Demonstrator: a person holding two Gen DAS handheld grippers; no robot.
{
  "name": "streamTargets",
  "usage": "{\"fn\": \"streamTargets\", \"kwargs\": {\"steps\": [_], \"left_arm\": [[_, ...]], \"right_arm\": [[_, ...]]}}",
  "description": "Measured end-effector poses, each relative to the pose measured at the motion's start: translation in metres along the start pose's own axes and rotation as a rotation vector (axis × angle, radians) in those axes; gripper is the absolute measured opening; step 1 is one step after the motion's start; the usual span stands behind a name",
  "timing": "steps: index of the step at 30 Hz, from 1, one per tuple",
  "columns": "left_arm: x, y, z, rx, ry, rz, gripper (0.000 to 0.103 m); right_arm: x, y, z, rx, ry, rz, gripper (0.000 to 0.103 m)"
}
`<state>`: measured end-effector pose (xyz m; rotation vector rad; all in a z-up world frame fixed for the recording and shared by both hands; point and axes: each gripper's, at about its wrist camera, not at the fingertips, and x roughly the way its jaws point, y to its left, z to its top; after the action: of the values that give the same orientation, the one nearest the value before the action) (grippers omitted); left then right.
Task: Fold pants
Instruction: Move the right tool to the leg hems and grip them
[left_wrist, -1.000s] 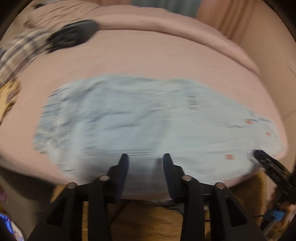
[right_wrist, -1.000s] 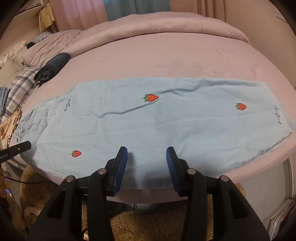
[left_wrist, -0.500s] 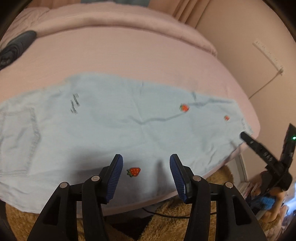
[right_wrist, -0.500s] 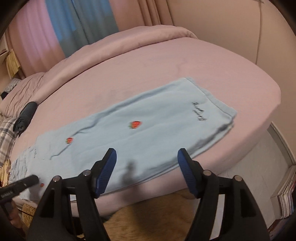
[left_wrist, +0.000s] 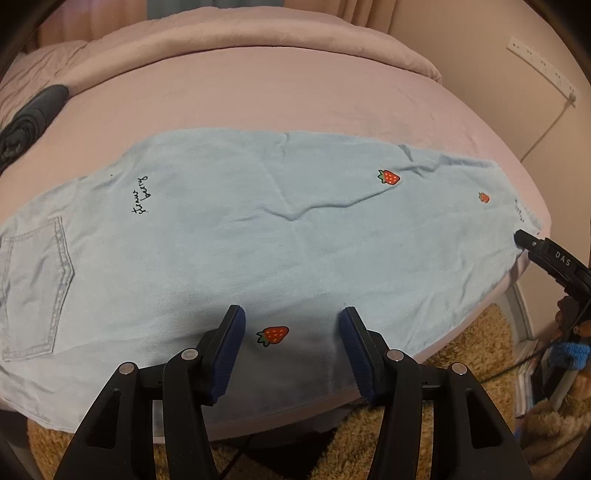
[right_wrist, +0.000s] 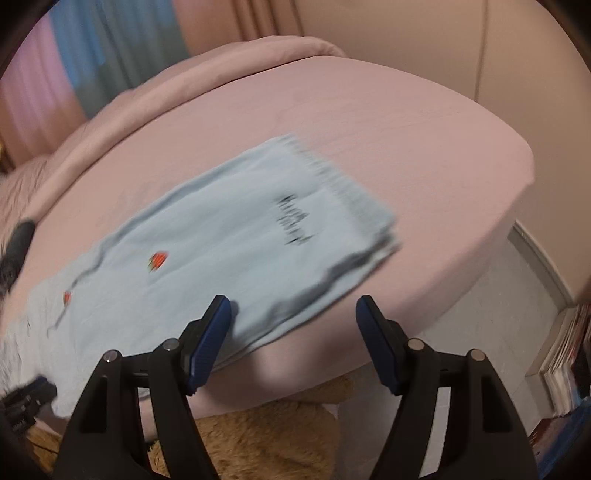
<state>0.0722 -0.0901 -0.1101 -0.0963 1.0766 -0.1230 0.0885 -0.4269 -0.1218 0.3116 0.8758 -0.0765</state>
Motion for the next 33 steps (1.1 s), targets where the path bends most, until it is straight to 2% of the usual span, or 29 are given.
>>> {"fn": "streamTargets", "kwargs": {"steps": [4, 7, 8, 10, 12, 14, 16, 17, 18, 19, 20, 21, 23, 25, 30, 33], "left_arm": [[-0.004, 0.002, 0.008, -0.021, 0.026, -0.018, 0.054], [-0.012, -0.013, 0.023, -0.004, 0.012, -0.133, 0.054], [-0.014, -0.022, 0.028, 0.008, 0.000, -0.169, 0.054], [-0.015, -0.046, 0.038, 0.049, -0.014, -0.203, 0.054], [-0.009, -0.074, 0.049, 0.099, -0.021, -0.238, 0.054], [-0.002, -0.094, 0.054, 0.128, -0.023, -0.266, 0.051], [0.012, -0.115, 0.059, 0.140, 0.001, -0.297, 0.045], [0.019, -0.122, 0.058, 0.148, 0.010, -0.296, 0.043], [0.028, -0.127, 0.056, 0.154, 0.030, -0.272, 0.043], [0.036, -0.129, 0.055, 0.151, 0.049, -0.251, 0.042], [0.043, -0.128, 0.053, 0.141, 0.068, -0.237, 0.039], [0.047, -0.126, 0.051, 0.136, 0.067, -0.231, 0.038], [0.047, -0.124, 0.049, 0.142, 0.052, -0.221, 0.028], [0.046, -0.119, 0.047, 0.133, 0.057, -0.207, 0.024], [0.046, -0.111, 0.044, 0.098, 0.068, -0.228, 0.023], [0.044, -0.106, 0.046, 0.077, 0.074, -0.256, 0.023]], "right_arm": [[-0.013, -0.023, 0.004, 0.074, -0.035, 0.000, 0.070], [-0.026, -0.026, 0.001, 0.096, -0.063, 0.055, 0.069], [-0.029, -0.021, 0.000, 0.088, -0.067, 0.077, 0.065], [-0.038, -0.014, -0.007, 0.061, -0.079, 0.142, 0.048], [-0.037, -0.005, -0.010, 0.042, -0.071, 0.222, 0.023], [-0.030, 0.008, -0.010, 0.009, -0.046, 0.286, 0.016], [-0.021, 0.017, -0.014, -0.040, -0.019, 0.251, 0.015], [-0.014, 0.017, -0.017, -0.059, -0.002, 0.194, 0.012], [-0.007, 0.016, -0.016, -0.062, 0.008, 0.157, 0.001], [-0.003, 0.011, -0.017, -0.060, 0.012, 0.133, 0.000], [-0.002, 0.004, -0.018, -0.051, 0.004, 0.131, 0.000], [-0.004, -0.003, -0.018, -0.044, -0.004, 0.141, 0.000], [-0.005, -0.009, -0.017, -0.040, -0.008, 0.142, 0.000], [-0.004, -0.009, -0.016, -0.042, -0.017, 0.123, 0.000], [-0.007, -0.011, -0.016, -0.041, -0.028, 0.072, 0.000], [-0.003, -0.010, -0.005, -0.038, -0.015, 0.054, 0.000]]}}
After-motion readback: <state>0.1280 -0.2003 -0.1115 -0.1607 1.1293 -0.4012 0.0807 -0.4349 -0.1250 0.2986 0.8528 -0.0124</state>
